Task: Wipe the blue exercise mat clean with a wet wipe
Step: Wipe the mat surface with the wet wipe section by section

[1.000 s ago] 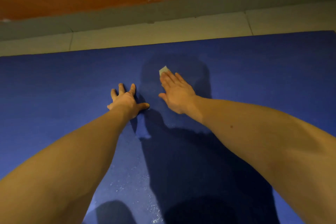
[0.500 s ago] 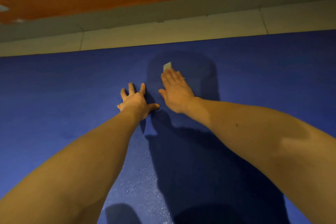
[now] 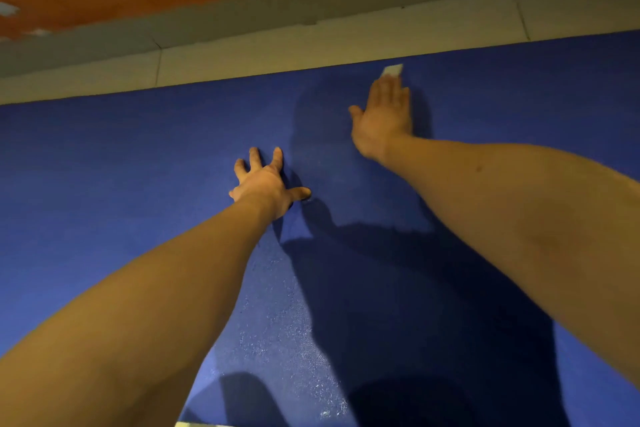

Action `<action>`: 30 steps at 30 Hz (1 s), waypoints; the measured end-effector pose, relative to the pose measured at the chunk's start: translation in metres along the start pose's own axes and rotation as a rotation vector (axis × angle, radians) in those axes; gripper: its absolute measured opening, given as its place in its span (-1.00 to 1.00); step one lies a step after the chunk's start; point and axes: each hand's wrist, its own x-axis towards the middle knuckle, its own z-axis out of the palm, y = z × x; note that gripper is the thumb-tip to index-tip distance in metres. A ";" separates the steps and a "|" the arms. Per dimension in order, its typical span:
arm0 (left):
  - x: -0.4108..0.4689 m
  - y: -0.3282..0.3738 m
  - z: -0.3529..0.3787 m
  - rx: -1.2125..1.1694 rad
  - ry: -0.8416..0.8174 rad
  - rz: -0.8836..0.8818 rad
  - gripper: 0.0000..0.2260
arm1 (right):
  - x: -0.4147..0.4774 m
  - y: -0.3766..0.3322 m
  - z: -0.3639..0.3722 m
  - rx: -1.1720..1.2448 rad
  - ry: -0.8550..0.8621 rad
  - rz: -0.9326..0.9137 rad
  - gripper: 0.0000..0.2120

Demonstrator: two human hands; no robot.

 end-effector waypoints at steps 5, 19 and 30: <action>0.002 -0.001 0.000 0.021 -0.004 0.001 -0.01 | -0.025 -0.054 0.019 -0.003 -0.054 -0.454 -0.31; 0.005 -0.001 0.001 0.004 0.007 -0.006 -0.02 | 0.037 -0.025 -0.015 0.072 -0.041 -0.047 -0.32; 0.005 -0.005 0.004 0.010 0.038 0.012 -0.03 | 0.045 -0.061 -0.009 -0.040 -0.074 -0.399 -0.36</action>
